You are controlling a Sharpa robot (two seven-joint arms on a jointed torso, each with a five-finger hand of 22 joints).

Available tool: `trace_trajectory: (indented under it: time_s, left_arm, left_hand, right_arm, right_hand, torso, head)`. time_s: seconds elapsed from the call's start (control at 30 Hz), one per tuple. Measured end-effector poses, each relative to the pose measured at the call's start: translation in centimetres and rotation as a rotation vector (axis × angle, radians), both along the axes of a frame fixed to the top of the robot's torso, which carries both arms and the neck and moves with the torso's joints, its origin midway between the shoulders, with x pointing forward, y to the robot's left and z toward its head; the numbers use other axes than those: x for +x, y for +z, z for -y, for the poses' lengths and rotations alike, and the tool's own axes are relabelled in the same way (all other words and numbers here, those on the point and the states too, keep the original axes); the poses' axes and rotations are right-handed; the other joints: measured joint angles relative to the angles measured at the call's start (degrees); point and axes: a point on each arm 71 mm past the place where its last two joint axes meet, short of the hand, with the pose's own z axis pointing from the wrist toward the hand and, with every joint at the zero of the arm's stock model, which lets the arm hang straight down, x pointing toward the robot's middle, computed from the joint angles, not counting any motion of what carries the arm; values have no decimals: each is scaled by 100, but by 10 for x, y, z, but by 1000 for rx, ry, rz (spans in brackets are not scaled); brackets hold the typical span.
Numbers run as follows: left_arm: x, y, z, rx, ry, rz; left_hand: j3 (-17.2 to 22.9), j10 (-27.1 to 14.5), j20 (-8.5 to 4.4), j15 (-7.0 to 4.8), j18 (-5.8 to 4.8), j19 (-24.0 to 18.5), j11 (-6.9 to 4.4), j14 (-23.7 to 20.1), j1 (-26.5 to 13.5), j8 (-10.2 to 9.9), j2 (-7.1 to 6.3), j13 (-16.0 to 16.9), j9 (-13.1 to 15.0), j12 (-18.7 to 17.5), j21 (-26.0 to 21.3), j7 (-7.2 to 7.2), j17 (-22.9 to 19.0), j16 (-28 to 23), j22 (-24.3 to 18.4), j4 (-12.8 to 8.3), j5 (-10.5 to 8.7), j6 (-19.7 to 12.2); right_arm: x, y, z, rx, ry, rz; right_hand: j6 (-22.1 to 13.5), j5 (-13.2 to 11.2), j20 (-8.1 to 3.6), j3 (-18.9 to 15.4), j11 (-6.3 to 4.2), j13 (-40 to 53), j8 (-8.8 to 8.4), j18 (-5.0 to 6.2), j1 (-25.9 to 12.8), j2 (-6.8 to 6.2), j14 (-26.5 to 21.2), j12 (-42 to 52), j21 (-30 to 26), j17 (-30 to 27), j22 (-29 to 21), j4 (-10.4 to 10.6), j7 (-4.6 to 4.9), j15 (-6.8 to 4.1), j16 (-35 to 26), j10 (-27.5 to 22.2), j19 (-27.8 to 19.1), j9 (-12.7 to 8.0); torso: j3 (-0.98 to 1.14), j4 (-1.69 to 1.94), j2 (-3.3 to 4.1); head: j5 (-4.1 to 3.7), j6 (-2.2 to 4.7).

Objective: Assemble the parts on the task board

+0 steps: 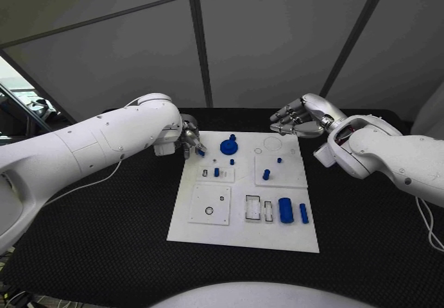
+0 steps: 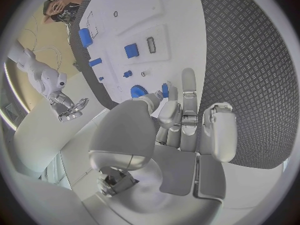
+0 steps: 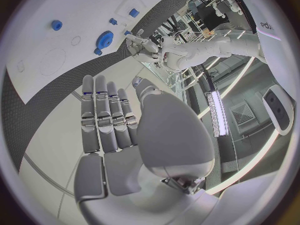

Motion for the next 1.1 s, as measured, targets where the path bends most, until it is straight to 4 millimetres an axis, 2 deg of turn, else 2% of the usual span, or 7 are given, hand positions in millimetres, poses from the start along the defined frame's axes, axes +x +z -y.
trace_trajectory:
  time_s: [0.5,0.67,0.77,0.97,1.03,1.1]
  left_arm:
    - [-37,12,-12,-100,-14,31]
    - [-48,7,-11,-111,-15,43]
    - [-54,1,-9,-109,-19,45]
    - [-62,-8,-5,-103,-26,47]
    - [-64,-11,-3,-100,-28,48]
    - [-65,-13,-2,-96,-29,50]
  left_hand:
    - [467,23,0,0,0,0,-6,0,-271,176,-164,-65,83,-28,0,-17,-1,0,0,-167,-7,-19]
    - [563,45,0,0,0,0,-27,0,-327,223,-220,-80,109,-28,0,-19,-1,0,0,-199,17,-21]
    - [698,56,0,0,0,0,-37,0,-414,289,-307,-80,126,-28,0,-19,-1,0,0,-204,58,-21]
    - [809,68,0,-21,0,0,-47,21,-490,348,-324,-79,158,-28,0,-19,-2,0,0,-222,61,-21]
    - [846,81,0,-21,0,0,-50,21,-534,362,-368,-79,158,-28,0,-19,-2,0,0,-247,61,-21]
    - [869,85,0,-21,0,0,-48,21,-553,375,-349,-76,158,-28,0,-19,-2,0,0,-239,61,-21]
  right_arm:
    - [1,0,2,-3,-5,-1]
    - [1,-1,2,-3,-5,-2]
    - [1,-1,2,-6,-5,0]
    - [2,-1,2,-12,-3,3]
    - [2,-1,2,-14,-3,4]
    - [2,-1,2,-15,-2,5]
  right_hand:
    - [0,37,0,0,0,0,0,0,0,0,0,0,0,-7,-9,0,0,0,0,0,0,0]
    - [0,37,13,0,0,0,0,0,0,0,0,0,0,-7,-9,0,0,0,0,0,13,0]
    - [0,37,21,0,0,0,0,0,0,0,0,0,0,-7,-9,0,0,0,0,0,21,0]
    - [0,37,21,0,0,1,0,0,0,0,0,0,0,-7,-8,0,0,0,0,0,21,0]
    - [0,37,21,0,0,1,0,0,0,0,0,0,0,-7,-8,0,0,0,0,0,21,0]
    - [0,37,21,0,0,1,0,0,0,0,0,0,0,-7,-12,0,0,0,0,0,21,0]
  torso:
    - [0,18,-16]
    - [0,18,-16]
    - [-3,18,-14]
    - [-3,12,-5]
    - [-3,11,-2]
    - [-3,11,-1]
  head:
    - [51,-8]
    - [46,-15]
    - [35,-19]
    - [60,-19]
    - [65,-25]
    - [69,-31]
